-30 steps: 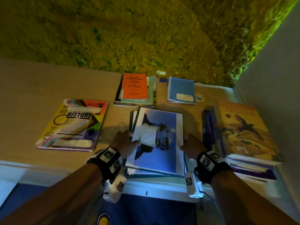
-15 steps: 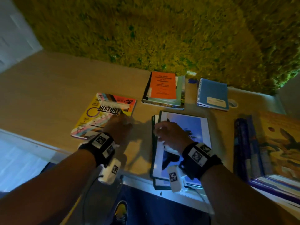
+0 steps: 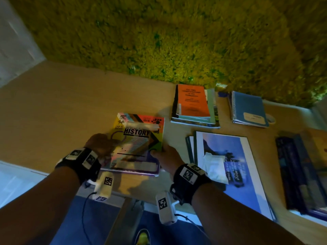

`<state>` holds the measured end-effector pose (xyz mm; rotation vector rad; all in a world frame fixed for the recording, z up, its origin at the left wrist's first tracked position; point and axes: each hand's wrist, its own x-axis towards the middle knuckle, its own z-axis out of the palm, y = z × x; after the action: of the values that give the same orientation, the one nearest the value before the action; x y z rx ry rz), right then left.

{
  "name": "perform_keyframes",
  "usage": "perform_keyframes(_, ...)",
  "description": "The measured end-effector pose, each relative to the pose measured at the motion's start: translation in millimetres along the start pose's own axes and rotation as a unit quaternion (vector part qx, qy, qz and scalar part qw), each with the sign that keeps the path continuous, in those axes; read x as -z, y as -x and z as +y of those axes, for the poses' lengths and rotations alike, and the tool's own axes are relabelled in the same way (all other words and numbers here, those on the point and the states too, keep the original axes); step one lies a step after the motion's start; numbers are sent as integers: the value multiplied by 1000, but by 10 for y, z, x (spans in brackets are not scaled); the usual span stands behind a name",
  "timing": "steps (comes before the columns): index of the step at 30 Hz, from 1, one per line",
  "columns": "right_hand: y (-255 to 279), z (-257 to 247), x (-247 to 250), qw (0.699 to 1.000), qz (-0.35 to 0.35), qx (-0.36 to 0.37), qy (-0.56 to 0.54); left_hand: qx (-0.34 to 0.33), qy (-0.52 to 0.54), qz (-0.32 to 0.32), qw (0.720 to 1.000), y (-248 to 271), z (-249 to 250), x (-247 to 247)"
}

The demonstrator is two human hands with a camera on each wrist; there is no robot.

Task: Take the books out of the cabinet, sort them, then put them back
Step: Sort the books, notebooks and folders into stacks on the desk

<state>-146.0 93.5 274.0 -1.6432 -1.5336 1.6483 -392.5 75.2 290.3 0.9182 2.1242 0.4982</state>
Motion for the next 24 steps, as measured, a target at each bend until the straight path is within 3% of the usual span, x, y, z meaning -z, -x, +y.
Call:
perform_keyframes(5,-159,149,-88,999,26,-24,-34,40,108,-31,993,-109,-50,49)
perform_keyframes(11,16,-37,-3,996,35,-47,-70,-33,105,-21,994,-108,-24,-145)
perform_keyframes(17,162,-129,113,968,27,-57,-241,-51,140,-32,988,-37,95,-208)
perform_keyframes(19,214,-301,174,959,58,-18,-277,-69,142,-51,986,50,221,-278)
perform_keyframes(21,259,-521,229,953,83,58,-285,-111,254,-91,956,293,448,-358)
perform_keyframes(24,506,-920,277,962,70,161,-210,-85,446,-239,858,490,639,-436)
